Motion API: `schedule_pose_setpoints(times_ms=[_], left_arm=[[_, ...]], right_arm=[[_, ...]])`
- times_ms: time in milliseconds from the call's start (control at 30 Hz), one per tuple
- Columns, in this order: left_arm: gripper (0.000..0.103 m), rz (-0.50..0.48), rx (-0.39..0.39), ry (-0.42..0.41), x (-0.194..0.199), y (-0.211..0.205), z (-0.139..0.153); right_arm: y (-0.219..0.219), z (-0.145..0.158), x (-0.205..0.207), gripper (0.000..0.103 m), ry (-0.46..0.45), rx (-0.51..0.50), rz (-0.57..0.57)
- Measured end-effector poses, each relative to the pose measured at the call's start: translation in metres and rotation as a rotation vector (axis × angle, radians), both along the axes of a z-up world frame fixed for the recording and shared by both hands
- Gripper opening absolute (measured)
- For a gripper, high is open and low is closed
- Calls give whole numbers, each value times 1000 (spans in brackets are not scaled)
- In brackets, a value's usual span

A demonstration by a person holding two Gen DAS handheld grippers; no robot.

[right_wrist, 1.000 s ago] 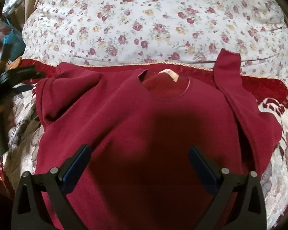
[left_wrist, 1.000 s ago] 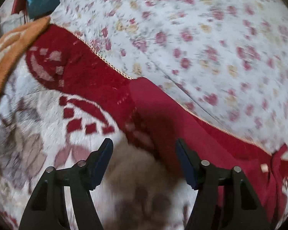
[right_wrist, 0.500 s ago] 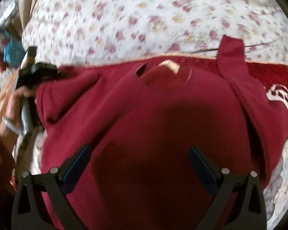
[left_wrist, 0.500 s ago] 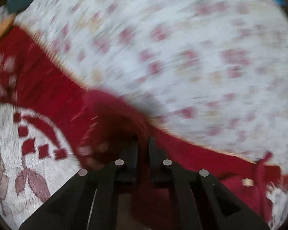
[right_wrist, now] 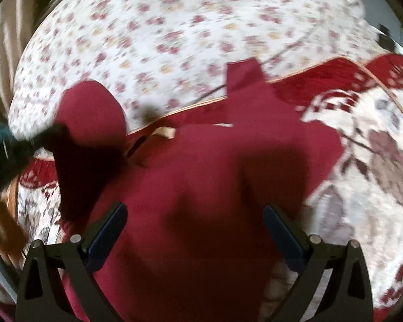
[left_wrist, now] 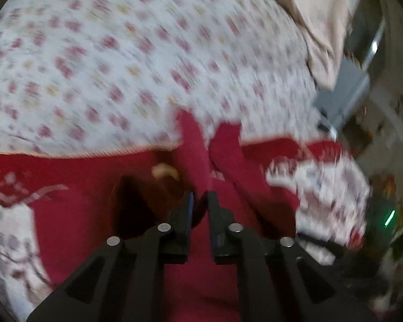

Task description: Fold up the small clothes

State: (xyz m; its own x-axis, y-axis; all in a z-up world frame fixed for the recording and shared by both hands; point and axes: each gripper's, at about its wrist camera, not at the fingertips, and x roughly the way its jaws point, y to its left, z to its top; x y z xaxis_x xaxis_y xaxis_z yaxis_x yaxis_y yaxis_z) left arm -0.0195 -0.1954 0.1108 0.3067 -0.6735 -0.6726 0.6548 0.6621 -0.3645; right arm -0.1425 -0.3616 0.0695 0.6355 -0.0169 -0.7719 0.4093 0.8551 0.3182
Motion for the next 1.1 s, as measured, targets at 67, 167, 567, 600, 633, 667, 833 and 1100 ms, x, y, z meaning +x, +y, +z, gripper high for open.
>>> schedule_pose_setpoints(times_ms=[67, 167, 567, 600, 633, 667, 833, 1100], left_arm=[[12, -97, 9, 67, -15, -17, -20], [16, -132, 40, 130, -27, -19, -35], [19, 295, 261, 1, -13, 135, -33], [19, 309, 251, 25, -8, 142, -40], [19, 309, 247, 39, -4, 146, -45], [19, 308, 257, 43, -1, 149, -50], [19, 284, 308, 9, 0, 137, -60], [21, 370, 357, -9, 13, 150, -69]], right_arm=[[-14, 0, -9, 103, 13, 8, -36], [-28, 0, -19, 103, 18, 15, -66], [-26, 1, -1, 103, 13, -31, 68], [-23, 0, 3, 102, 24, -42, 82], [-19, 0, 9, 102, 32, -50, 107], [-14, 0, 12, 102, 26, -47, 134], [26, 2, 29, 102, -30, -32, 306], [85, -34, 63, 15, 87, -258, 495]])
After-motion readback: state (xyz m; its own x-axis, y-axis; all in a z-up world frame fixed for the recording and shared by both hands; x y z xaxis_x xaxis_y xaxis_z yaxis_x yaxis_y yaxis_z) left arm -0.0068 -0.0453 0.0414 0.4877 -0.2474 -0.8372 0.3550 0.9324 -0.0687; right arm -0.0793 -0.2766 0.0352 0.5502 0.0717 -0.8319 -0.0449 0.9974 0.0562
